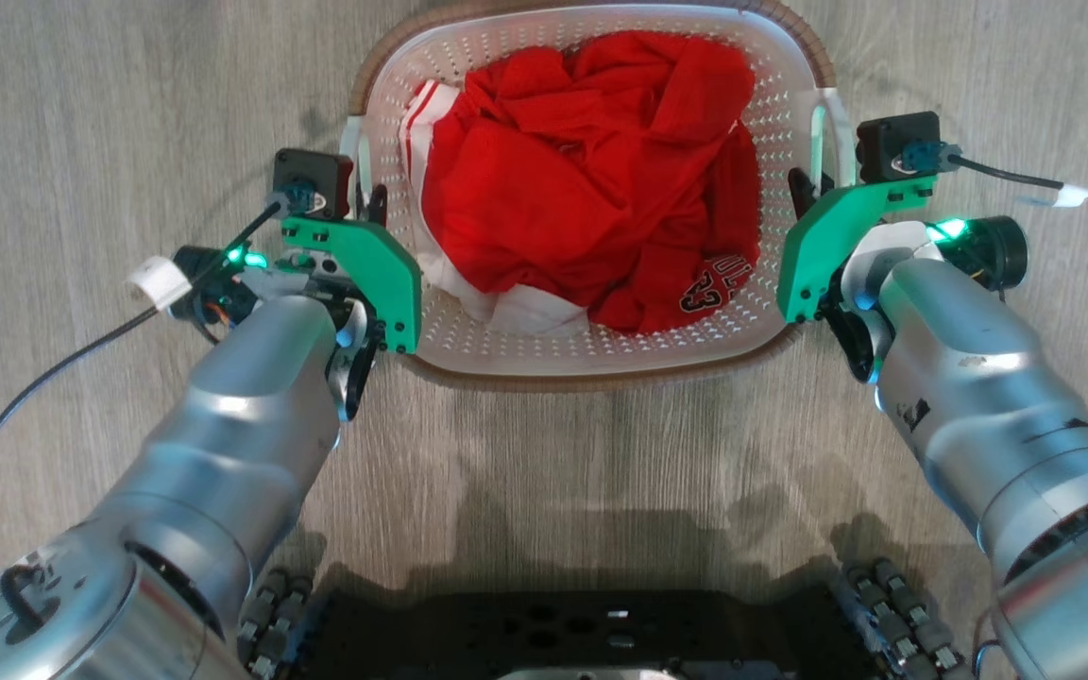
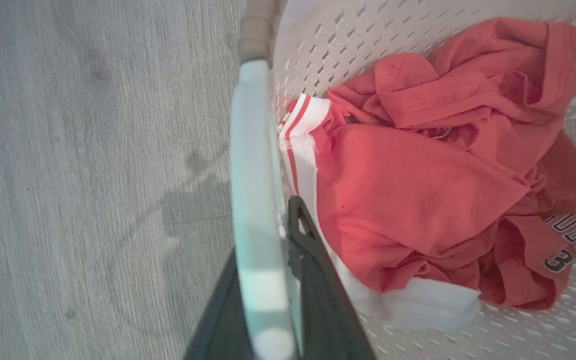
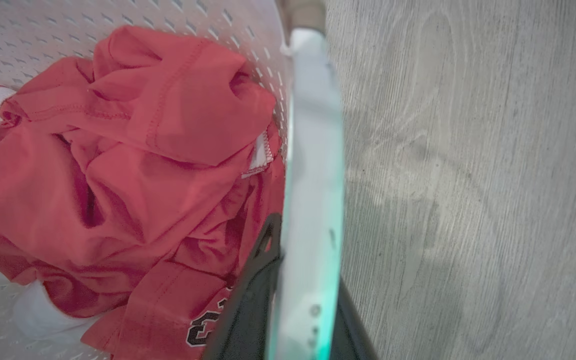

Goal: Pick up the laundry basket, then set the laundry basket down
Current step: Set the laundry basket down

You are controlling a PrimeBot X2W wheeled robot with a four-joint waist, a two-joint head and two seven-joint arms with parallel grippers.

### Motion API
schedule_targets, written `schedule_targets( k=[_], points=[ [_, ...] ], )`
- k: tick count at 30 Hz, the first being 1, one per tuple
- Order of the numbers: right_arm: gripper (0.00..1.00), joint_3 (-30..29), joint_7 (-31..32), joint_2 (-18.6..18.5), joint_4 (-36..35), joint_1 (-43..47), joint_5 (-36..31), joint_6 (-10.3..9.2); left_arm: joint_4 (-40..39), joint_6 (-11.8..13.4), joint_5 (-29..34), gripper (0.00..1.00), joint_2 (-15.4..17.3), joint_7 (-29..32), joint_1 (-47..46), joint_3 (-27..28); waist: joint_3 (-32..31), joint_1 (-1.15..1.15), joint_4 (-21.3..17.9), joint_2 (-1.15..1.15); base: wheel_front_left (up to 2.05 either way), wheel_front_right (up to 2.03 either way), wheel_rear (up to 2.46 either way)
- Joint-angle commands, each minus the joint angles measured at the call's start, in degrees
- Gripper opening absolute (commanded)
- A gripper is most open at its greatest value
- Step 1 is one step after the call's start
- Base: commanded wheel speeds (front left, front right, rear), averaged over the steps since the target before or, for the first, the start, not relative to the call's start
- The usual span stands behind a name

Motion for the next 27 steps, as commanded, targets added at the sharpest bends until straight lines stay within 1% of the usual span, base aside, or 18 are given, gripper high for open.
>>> schedule_targets(
  k=[1,13,22,23,27],
  points=[
    [0.0,-0.27,-0.8,0.78,-0.85,0.75,-1.49,-0.01,-0.66,-0.16,-0.08,0.0,1.27,-0.52,-0.58,-0.46,0.56,-0.01,0.16,0.0,0.0,0.0,0.0],
    [0.0,-6.13,-0.61,0.78,-0.85,0.73,-7.17,-0.01,-0.69,-0.32,-1.08,0.0,1.27,-0.86,-1.6,-1.27,2.89,-0.01,0.26,0.0,0.0,0.0,0.0],
    [0.0,-9.14,-0.61,0.78,-0.85,0.86,-9.88,-0.01,0.1,-0.98,-1.91,0.0,1.27,-0.96,-1.76,-2.0,3.42,-0.01,0.29,0.0,0.0,0.0,0.0],
    [0.01,-9.28,-0.62,0.78,-0.85,0.89,-10.01,-0.01,0.2,-1.04,-2.02,0.0,1.27,-0.96,-1.76,-2.07,3.43,-0.01,0.28,0.0,0.0,0.0,0.0],
    [0.11,-9.66,-0.68,0.78,-0.85,0.97,-10.38,-0.01,0.62,-1.16,-2.65,0.0,1.27,-0.92,-1.65,-2.25,3.42,-0.01,0.24,0.0,0.0,0.0,0.0]
  ],
)
